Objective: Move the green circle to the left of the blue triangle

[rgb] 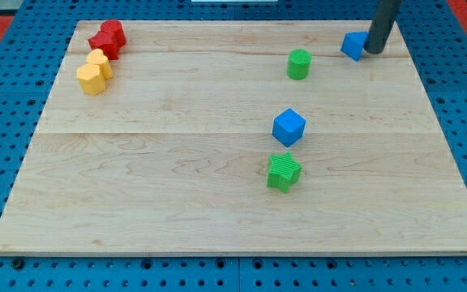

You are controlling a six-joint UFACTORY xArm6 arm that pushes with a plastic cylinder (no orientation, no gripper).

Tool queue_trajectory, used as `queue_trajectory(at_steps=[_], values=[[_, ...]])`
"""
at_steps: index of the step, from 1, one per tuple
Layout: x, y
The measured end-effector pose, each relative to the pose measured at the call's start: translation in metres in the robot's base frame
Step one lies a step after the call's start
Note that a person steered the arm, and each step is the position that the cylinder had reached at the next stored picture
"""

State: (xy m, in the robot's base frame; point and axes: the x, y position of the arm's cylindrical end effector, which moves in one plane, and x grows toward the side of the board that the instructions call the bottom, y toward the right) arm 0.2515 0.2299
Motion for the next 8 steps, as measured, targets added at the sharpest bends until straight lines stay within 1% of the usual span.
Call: queue_trajectory(at_steps=[1,3,4,5,6,7,8], values=[[0.043,0.02],[0.067,-0.098],[0.098,-0.105],[0.094,-0.146],[0.051,-0.144],[0.029,-0.138],[0.021,-0.112]])
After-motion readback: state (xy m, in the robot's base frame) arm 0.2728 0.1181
